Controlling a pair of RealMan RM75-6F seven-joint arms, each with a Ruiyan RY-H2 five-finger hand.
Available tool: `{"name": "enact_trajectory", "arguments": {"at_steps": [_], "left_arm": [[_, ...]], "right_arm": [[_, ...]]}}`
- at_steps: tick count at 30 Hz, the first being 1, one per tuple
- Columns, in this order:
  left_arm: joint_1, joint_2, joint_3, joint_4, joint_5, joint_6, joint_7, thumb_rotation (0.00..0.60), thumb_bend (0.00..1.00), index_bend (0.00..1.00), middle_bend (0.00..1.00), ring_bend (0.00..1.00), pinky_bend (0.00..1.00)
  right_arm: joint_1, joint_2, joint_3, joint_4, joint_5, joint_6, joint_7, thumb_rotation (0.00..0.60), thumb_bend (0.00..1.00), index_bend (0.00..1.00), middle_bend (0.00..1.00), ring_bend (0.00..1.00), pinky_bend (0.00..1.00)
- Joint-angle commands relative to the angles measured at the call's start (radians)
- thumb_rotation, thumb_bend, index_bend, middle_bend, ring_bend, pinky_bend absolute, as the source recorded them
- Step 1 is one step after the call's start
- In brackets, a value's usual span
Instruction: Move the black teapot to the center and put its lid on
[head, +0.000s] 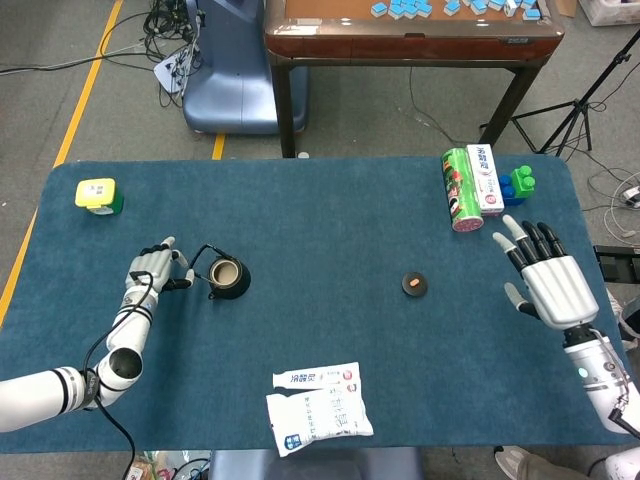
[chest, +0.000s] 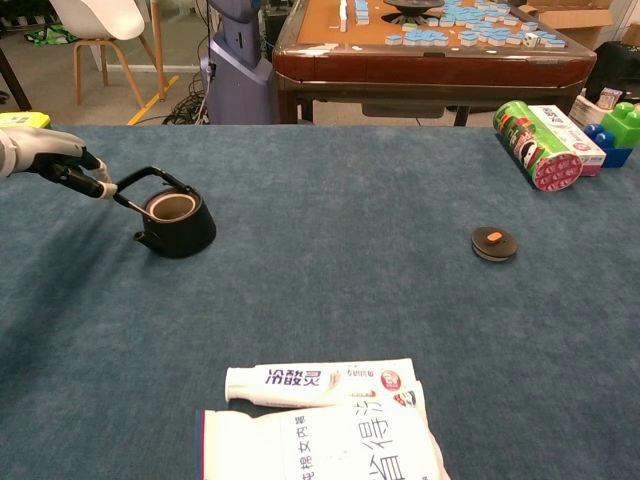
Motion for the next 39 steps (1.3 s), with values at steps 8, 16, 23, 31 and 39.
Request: {"name": "enact_trajectory", "arguments": {"at_steps": [8, 16, 23, 31, 39], "left_arm": [[-0.021, -0.009, -0.001, -0.015, -0.026, 0.020, 0.014, 0.351, 0.41, 0.33, 0.00, 0.00, 0.00], [-0.023, 0.030, -0.003, -0.118, -0.056, 0.082, 0.028, 0.339, 0.41, 0.32, 0.00, 0.00, 0.00], [-0.017, 0.060, -0.008, -0.192, -0.066, 0.137, 0.029, 0.309, 0.41, 0.32, 0.00, 0.00, 0.00], [-0.041, 0.042, -0.006, -0.187, -0.119, 0.167, 0.081, 0.297, 0.41, 0.31, 0.00, 0.00, 0.00], [-0.065, 0.006, -0.019, -0.159, -0.167, 0.199, 0.131, 0.248, 0.37, 0.30, 0.00, 0.00, 0.00]], "right_arm": [[0.001, -0.004, -0.002, 0.023, 0.001, 0.002, 0.018, 0.600, 0.40, 0.10, 0.00, 0.00, 0.00], [-0.006, -0.006, -0.009, 0.039, -0.016, 0.019, 0.037, 0.600, 0.40, 0.10, 0.00, 0.00, 0.00], [-0.019, -0.006, -0.017, 0.048, -0.034, 0.046, 0.055, 0.600, 0.40, 0.10, 0.00, 0.00, 0.00], [-0.019, -0.013, -0.018, 0.064, -0.043, 0.052, 0.066, 0.600, 0.40, 0.10, 0.00, 0.00, 0.00], [-0.020, -0.022, -0.022, 0.098, -0.041, 0.047, 0.094, 0.600, 0.40, 0.10, 0.00, 0.00, 0.00]]}}
